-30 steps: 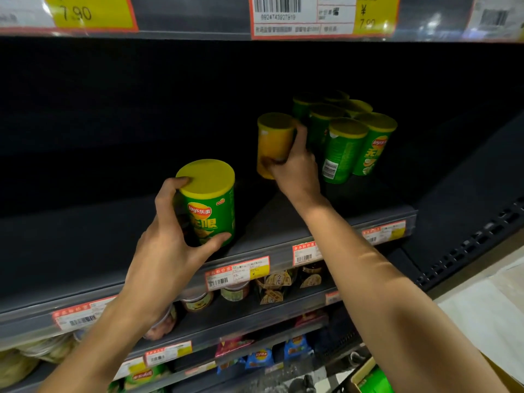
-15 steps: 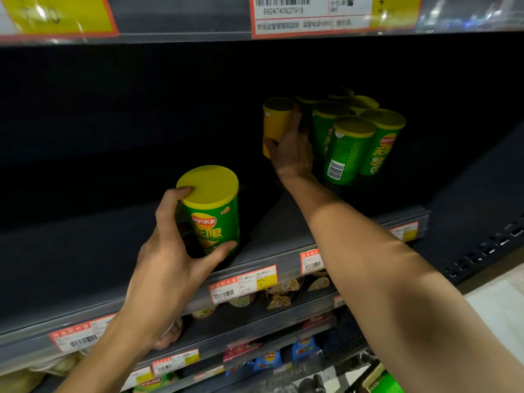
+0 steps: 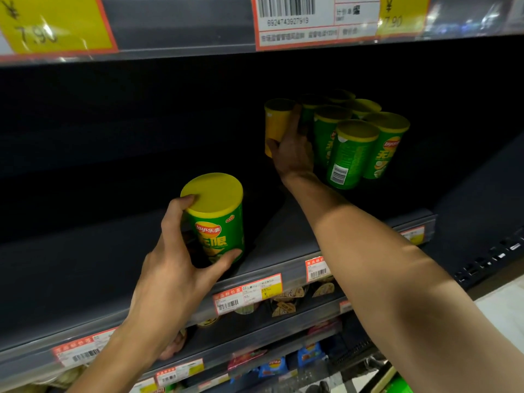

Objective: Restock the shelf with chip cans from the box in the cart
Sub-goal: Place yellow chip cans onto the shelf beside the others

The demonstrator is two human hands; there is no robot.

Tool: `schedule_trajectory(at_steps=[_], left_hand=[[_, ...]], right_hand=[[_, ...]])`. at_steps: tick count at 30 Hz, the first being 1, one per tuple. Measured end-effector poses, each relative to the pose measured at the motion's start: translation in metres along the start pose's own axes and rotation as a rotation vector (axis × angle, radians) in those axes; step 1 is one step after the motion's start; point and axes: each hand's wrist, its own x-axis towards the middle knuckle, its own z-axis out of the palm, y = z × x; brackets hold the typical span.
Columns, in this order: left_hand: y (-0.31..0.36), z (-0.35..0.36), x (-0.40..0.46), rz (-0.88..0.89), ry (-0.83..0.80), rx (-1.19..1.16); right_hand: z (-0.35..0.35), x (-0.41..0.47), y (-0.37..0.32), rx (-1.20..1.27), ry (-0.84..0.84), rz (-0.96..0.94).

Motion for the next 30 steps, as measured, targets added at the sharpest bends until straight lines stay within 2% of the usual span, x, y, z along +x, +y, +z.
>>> schedule_trajectory(at_steps=[5,10,11,14,17,22,26,30], left_hand=[[0.001,0.0,0.0,-0.009,0.002,0.016],[0.001,0.0,0.0,0.002,-0.019,0.041],[0.001,0.0,-0.001,0.0,-0.026,0.046],[0.001,-0.001,-0.001,0.0,-0.047,0.013],[0.006,0.0,0.001,0.005,-0.097,-0.118],[0.028,0.031,0.01,0.056,-0.21,-0.166],[0.052,0.066,0.026,0.127,-0.25,-0.187],[0.079,0.098,0.041,0.204,-0.236,-0.171]], right_hand=[[-0.015,-0.025,-0.004,0.067,-0.108,0.044],[-0.063,-0.084,0.008,0.006,-0.186,-0.034],[-0.072,-0.097,0.017,-0.044,-0.167,-0.054],[-0.092,-0.133,0.057,-0.137,0.043,-0.145],[-0.105,-0.153,0.101,-0.092,0.096,-0.102],[-0.106,-0.174,0.142,-0.105,0.314,-0.277],[-0.095,-0.178,0.161,-0.087,0.384,-0.369],[-0.079,-0.177,0.167,-0.122,0.414,-0.361]])
